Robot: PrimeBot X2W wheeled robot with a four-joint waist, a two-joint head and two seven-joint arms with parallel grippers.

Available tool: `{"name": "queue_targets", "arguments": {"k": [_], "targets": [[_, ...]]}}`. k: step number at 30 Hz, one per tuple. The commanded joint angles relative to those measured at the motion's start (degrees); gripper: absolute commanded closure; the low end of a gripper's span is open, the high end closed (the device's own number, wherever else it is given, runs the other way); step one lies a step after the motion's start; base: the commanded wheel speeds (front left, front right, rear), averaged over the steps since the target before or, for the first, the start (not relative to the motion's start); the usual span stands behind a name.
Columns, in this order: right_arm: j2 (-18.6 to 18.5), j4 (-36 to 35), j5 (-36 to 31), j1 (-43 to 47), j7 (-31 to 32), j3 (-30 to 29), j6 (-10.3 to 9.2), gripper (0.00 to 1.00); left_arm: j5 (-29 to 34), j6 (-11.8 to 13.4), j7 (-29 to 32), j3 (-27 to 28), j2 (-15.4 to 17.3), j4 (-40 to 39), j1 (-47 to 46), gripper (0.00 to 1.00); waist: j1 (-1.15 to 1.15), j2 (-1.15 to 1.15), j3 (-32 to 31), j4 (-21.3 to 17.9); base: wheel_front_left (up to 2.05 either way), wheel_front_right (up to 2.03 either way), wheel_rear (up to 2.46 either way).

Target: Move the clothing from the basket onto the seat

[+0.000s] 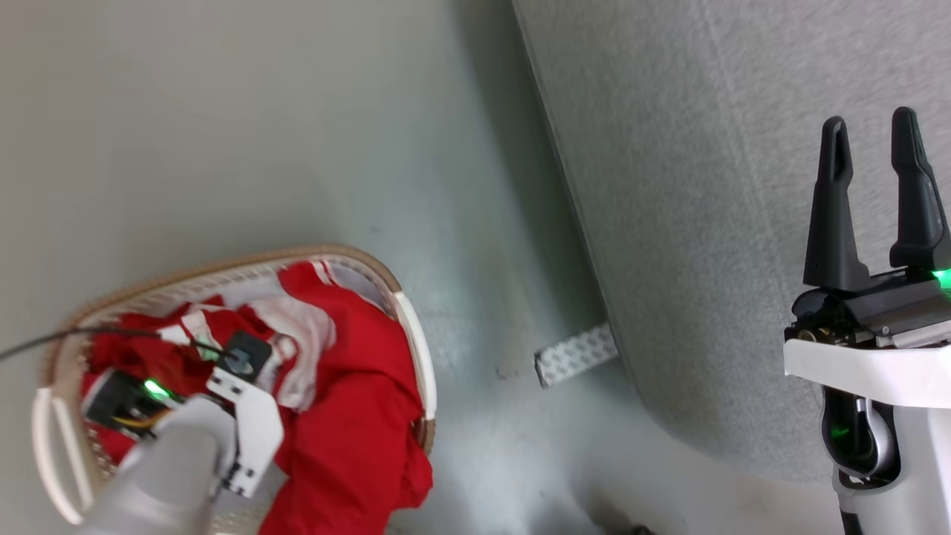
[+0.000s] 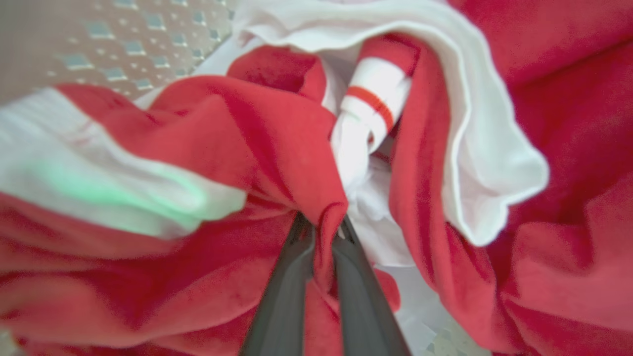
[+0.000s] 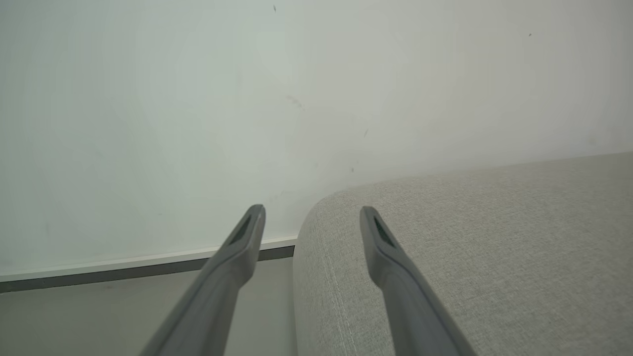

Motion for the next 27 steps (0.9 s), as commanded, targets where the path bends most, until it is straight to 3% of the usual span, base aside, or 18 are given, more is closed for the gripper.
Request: {"name": "queue_targets", "arguments": {"k": [1,6,17,27], "targets": [[0.05,0.56,-1.07,0.34,0.01,-0.32,-0.12,0.00,-1.57,0.25,-1.52,0.70,-1.01,0.05,1.53,1.00,0.00,0.00,-4.32,1.71,0.00,0.00,0.00],[0.04,1.59,-2.59,1.77,0.01,-0.24,-0.12,0.00,-3.71,-0.03,-5.28,1.78,-3.40,-0.04,4.11,1.00,0.00,0.00,-10.67,4.13,0.00,0.00,0.00],[-1.62,4.61,-5.62,7.41,0.01,-0.40,-0.12,0.00,-10.20,-2.30,-12.57,3.93,-10.30,-2.83,11.56,1.00,0.00,0.00,-28.43,13.24,0.00,0.00,0.00],[-2.96,6.17,-4.97,13.02,0.01,-0.25,-0.12,0.00,-15.38,-3.26,-13.15,3.60,-11.36,-15.89,18.50,1.00,0.00,0.00,-38.90,19.87,0.00,0.00,0.00]]}}
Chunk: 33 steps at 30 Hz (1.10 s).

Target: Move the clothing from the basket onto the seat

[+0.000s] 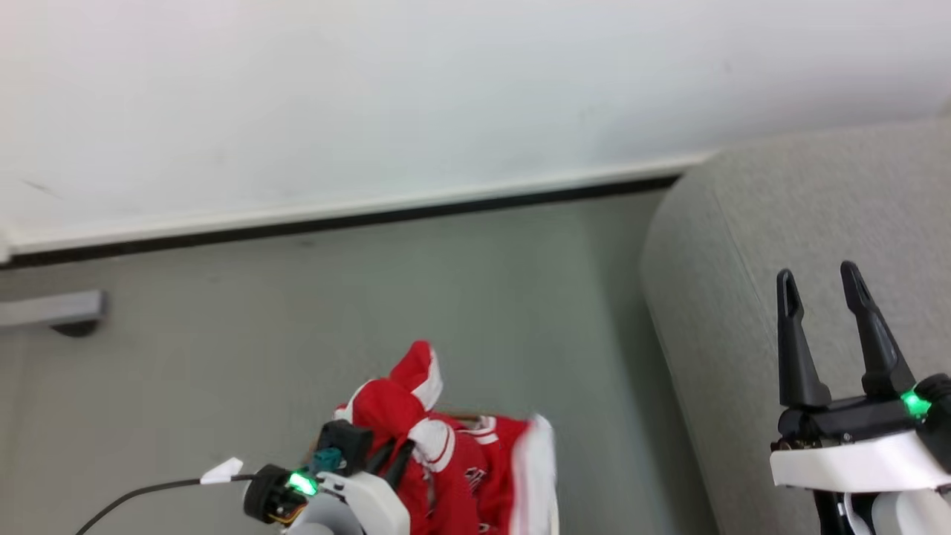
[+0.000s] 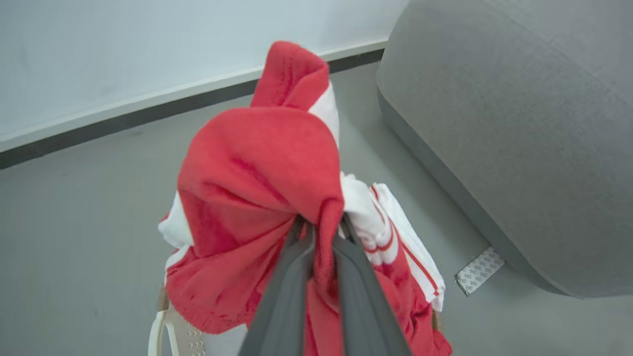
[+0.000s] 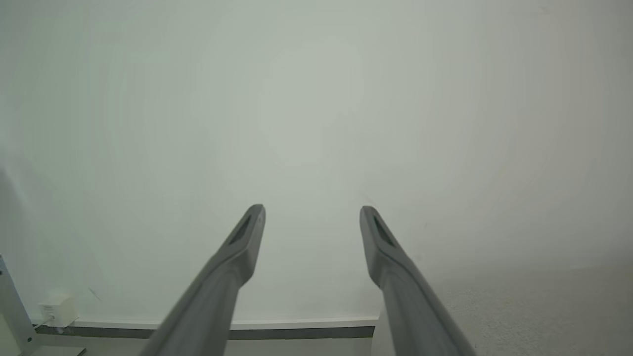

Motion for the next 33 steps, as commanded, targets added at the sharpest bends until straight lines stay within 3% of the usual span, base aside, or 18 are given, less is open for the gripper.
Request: {"name": "queue_targets", "arguments": {"k": [1,12,17,23,33], "targets": [[-0.36,0.14,0.60,1.20,0.01,-0.11,-0.12,0.00,-0.95,-0.10,-0.11,0.06,0.45,-1.80,1.50,1.00,0.01,0.00,-4.89,4.45,0.00,0.00,0.00],[0.44,0.30,1.25,6.01,0.01,0.14,-0.12,0.00,-8.40,-0.16,0.90,0.95,2.81,-20.87,5.23,1.00,0.01,0.00,-10.43,7.09,0.00,0.00,0.00],[0.76,0.40,1.51,7.04,0.01,0.84,-0.12,0.00,-12.42,0.06,5.01,3.02,3.58,-32.54,5.04,1.00,0.01,0.00,-11.20,7.75,0.00,0.00,0.00],[0.98,0.20,1.86,7.56,0.01,2.15,-0.12,0.00,-14.36,2.33,10.76,4.51,3.54,-45.04,3.15,1.00,0.01,0.00,-11.37,8.46,0.00,0.00,0.00],[0.34,-0.33,2.87,7.57,0.01,5.26,-0.12,0.00,-15.33,4.78,15.55,5.15,4.61,-53.31,2.58,1.00,0.01,0.00,-10.89,7.48,0.00,0.00,0.00]]}}
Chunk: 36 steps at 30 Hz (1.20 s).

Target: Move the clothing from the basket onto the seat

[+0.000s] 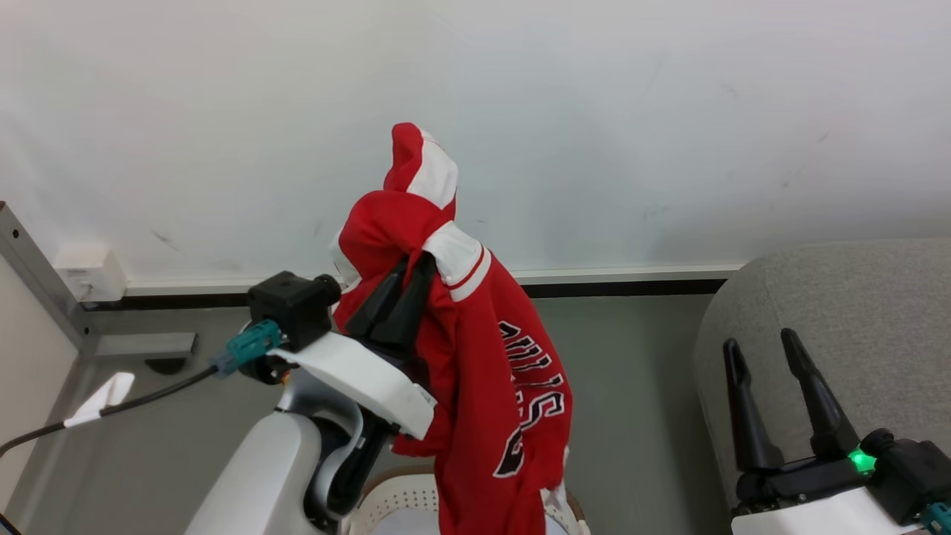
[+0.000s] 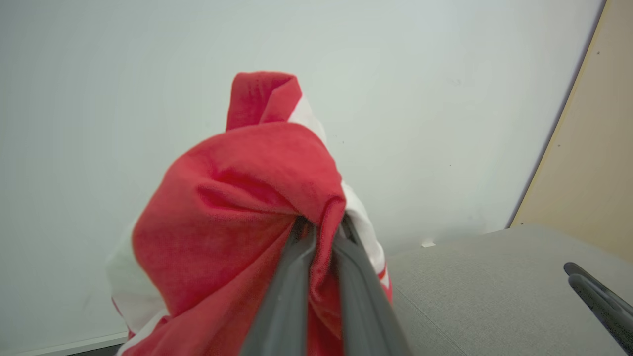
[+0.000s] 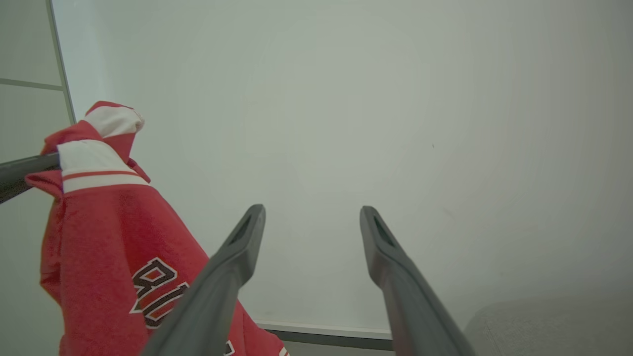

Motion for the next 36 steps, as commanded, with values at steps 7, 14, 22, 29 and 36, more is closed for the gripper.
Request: {"name": "queue_targets", "arguments": {"k": [7,14,22,29,36], "targets": [[-2.62,-0.95,3.05,0.47,0.01,7.78,-0.12,0.00,-0.73,0.38,0.16,-0.68,-0.27,-0.85,-0.57,1.00,0.00,0.00,0.14,0.01,0.00,0.00,0.00],[-4.93,1.60,5.69,-2.09,0.01,19.67,-0.12,0.00,-0.73,-0.23,0.36,-2.88,-1.51,0.79,-1.87,1.00,0.00,0.00,-0.23,1.81,0.00,0.00,0.00],[-4.12,10.15,7.56,-7.88,0.01,28.27,-0.12,0.00,-1.12,-0.74,0.87,-6.80,-3.39,2.33,-3.06,1.00,0.00,0.00,-0.55,4.79,0.00,0.00,0.00],[-1.26,19.57,9.89,-12.43,0.02,31.17,-0.12,0.00,-2.01,-0.78,1.55,-11.28,-4.62,2.11,-3.51,1.00,0.00,0.00,-0.70,8.29,0.00,0.00,0.00],[-0.53,25.71,10.46,-15.85,0.02,33.00,-0.12,0.00,-3.95,-0.93,3.26,-17.31,-5.04,0.77,-2.94,1.00,0.00,0.00,-1.13,11.54,0.00,0.00,0.00]]}}
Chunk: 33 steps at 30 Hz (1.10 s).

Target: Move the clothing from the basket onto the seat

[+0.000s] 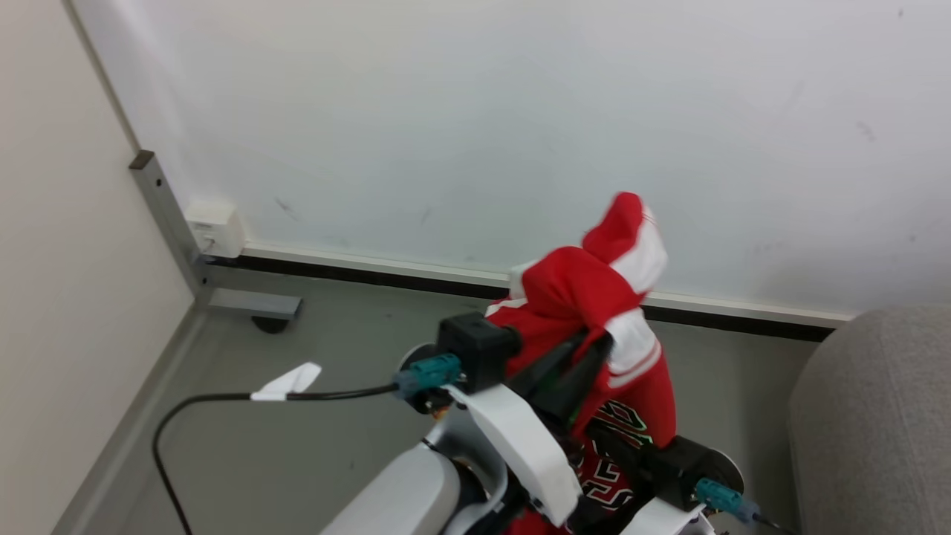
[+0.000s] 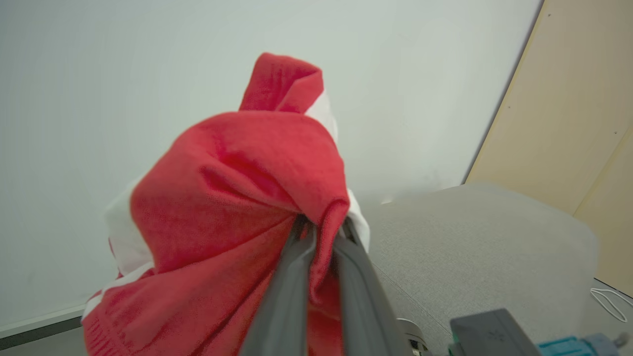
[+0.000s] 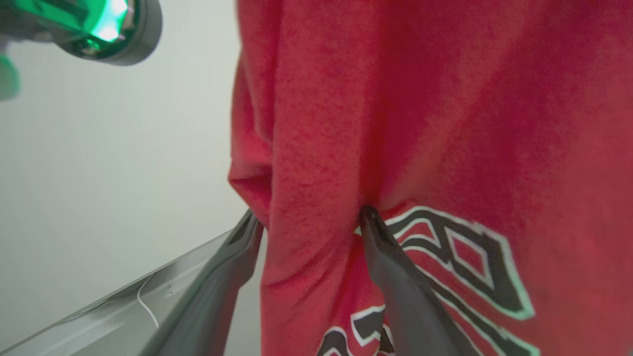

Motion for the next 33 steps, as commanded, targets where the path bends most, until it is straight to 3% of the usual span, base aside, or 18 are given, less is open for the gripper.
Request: {"name": "queue_targets", "arguments": {"k": [1,9,10,11,24,32,33], "targets": [[0.07,1.55,-0.58,-1.59,0.02,-0.27,-0.12,0.00,-1.04,-0.12,0.44,-1.58,-0.11,-0.92,0.06,1.00,0.00,0.00,-0.30,1.34,0.00,0.00,0.00],[1.41,5.31,-2.52,-4.29,0.03,-5.00,-0.12,0.00,-2.89,1.71,1.30,-5.79,-0.17,-2.86,0.09,1.00,0.00,0.00,-0.73,3.72,0.00,0.00,0.00],[1.55,5.41,-2.71,-4.52,0.02,-5.48,-0.12,0.66,-2.92,2.00,1.22,-5.87,-0.16,-2.75,-0.07,1.00,0.00,0.00,-0.74,3.87,0.00,0.00,0.00],[1.74,5.35,-2.69,-4.50,0.02,-5.74,-0.12,1.00,-2.82,2.26,1.08,-5.83,-0.16,-2.60,-0.21,1.00,0.00,0.00,-0.76,3.97,0.00,0.00,0.00],[2.44,3.60,-1.04,-2.47,0.01,-4.22,-0.12,1.00,-3.75,4.10,-0.74,-3.07,1.09,0.47,-0.65,1.00,0.00,0.00,-0.16,2.45,0.00,0.00,0.00],[1.03,1.38,0.75,-1.24,0.01,-3.36,-0.12,1.00,-4.02,4.64,-2.50,-1.45,2.33,3.60,-0.88,1.00,0.00,0.00,-0.07,0.95,0.00,0.00,0.00],[0.85,1.02,0.93,-0.95,0.01,-3.47,-0.12,1.00,-4.13,4.61,-2.62,-1.47,2.34,3.92,-0.78,0.95,0.00,0.00,-0.07,0.80,0.00,0.00,0.00]]}}
